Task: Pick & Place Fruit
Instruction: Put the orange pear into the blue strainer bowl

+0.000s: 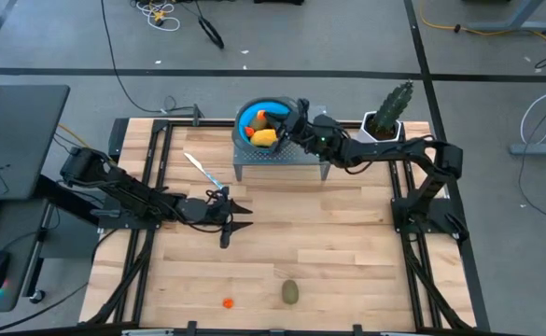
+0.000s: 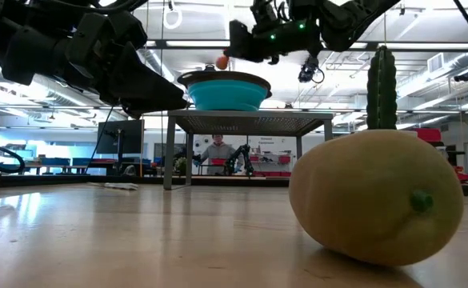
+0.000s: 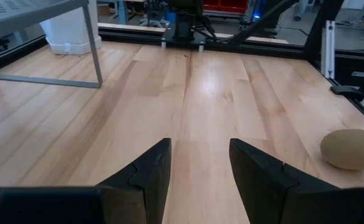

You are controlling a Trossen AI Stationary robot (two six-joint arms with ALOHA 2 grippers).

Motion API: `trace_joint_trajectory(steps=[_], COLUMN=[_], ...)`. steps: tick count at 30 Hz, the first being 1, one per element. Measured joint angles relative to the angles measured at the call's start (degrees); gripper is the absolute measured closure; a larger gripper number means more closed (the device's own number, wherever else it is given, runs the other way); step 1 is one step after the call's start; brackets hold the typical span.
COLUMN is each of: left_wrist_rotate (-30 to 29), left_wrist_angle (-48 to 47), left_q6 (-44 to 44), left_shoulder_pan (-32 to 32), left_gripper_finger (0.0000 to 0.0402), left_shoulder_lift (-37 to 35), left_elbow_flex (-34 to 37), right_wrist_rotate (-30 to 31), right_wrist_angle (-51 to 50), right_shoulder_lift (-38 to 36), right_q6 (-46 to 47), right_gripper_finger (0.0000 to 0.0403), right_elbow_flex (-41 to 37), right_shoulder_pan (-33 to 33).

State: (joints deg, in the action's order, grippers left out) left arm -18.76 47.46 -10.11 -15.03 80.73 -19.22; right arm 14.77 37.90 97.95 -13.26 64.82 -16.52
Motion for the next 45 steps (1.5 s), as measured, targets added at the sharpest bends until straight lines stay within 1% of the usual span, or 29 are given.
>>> trace_joint_trajectory(steps=[4,7,12,15,22,26,29,33,38,42,45], left_wrist_rotate=[-0.1,0.0,0.0,0.3,0.3,0.2,0.2,0.1,0.1,0.2,0.2], left_wrist_angle=[0.0,0.0,0.0,-0.2,-1.1,-1.5,-1.6,-1.6,-1.6,-1.5,-1.5], left_q6=[0.0,-0.1,-0.2,-0.2,-0.3,-0.4,-0.4,-0.4,-0.4,-0.4,-0.4], left_shoulder_pan=[0.0,0.0,0.0,0.0,-0.3,-0.9,-1.4,-1.5,-1.5,-1.5,-1.5], left_gripper_finger=[0.0230,0.0230,0.0230,0.0230,0.0230,0.0230,0.0230,0.0230,0.0230,0.0230,0.0230], left_shoulder_lift=[0.0,0.0,0.0,0.0,0.0,0.0,0.0,0.0,0.0,0.0,0.0], left_elbow_flex=[0.0,0.0,0.0,0.0,0.0,0.0,0.0,0.0,0.0,0.0,0.0], right_wrist_rotate=[-0.1,-1.7,-1.8,-1.9,-1.8,-2.5,-5.0,-10.4,-14.7,-15.7,-19.2], right_wrist_angle=[-3.2,-5.2,-5.5,-5.5,-5.9,-6.7,-11.9,-24.2,-38.0,-47.2,-53.0], right_shoulder_lift=[0.0,0.0,0.0,-0.1,-1.3,-4.2,-7.1,-10.3,-11.1,-11.1,-11.1], right_q6=[0.8,0.8,0.5,0.4,0.4,0.6,3.0,7.3,9.9,12.5,14.6], right_gripper_finger=[0.0384,0.0384,0.0379,0.0355,0.0270,0.0248,0.0245,0.0245,0.0245,0.0245,0.0245], right_elbow_flex=[0.0,0.0,0.0,0.0,0.0,0.0,0.0,0.0,0.0,0.0,0.0], right_shoulder_pan=[-0.9,-1.5,-1.5,-1.5,-1.2,2.0,5.3,9.6,15.3,20.7,25.1])
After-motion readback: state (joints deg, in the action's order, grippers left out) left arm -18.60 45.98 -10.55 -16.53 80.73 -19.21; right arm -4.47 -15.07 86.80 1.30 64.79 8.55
